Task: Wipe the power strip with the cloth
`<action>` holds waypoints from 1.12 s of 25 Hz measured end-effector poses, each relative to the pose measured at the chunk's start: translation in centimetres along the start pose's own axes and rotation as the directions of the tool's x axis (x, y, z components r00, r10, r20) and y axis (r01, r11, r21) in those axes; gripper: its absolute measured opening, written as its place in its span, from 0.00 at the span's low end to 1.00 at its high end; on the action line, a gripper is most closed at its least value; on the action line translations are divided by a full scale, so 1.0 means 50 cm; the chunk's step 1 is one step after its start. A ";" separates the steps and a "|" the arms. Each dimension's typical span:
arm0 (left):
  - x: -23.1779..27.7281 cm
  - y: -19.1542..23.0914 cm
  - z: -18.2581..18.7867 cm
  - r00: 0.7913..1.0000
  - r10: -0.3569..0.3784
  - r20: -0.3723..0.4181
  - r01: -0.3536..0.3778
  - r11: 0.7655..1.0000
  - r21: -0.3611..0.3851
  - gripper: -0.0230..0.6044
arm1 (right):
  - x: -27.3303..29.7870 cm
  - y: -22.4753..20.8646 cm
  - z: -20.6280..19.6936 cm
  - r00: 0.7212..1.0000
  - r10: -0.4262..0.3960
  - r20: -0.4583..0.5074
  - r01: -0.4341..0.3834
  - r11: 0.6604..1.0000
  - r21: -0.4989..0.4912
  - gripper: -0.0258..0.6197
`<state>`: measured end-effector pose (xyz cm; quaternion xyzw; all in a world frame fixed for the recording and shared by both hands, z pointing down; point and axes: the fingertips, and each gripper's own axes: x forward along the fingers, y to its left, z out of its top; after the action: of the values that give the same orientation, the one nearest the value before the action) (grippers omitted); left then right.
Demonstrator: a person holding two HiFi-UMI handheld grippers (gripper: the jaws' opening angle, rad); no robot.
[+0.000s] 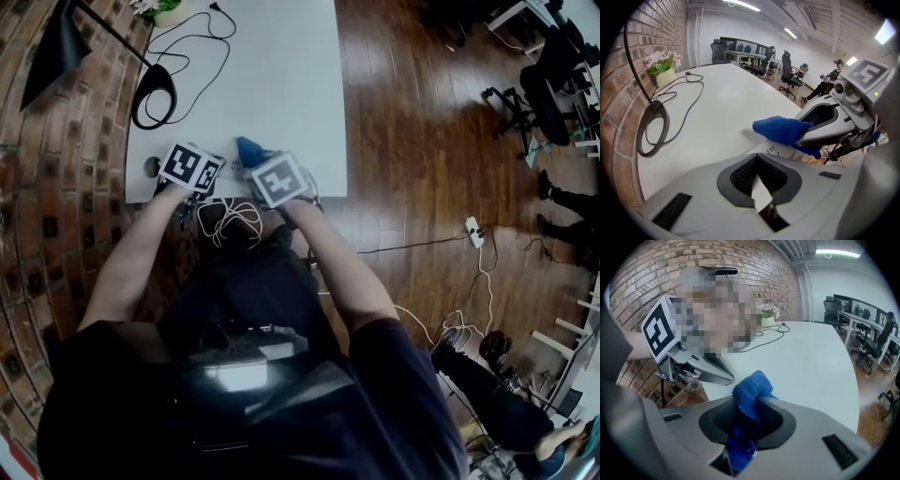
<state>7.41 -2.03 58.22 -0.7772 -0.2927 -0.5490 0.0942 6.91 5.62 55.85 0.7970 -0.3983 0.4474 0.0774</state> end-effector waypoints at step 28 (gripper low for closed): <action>-0.007 -0.013 0.000 0.974 -0.201 0.106 0.188 0.975 0.119 0.05 | 0.001 0.002 -0.003 0.989 -0.150 -0.004 0.149 0.975 0.167 0.18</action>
<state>6.99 -1.63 57.77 -0.7693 -0.4018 -0.4924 0.0642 6.74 5.59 55.98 0.8302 -0.2986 0.4688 0.0420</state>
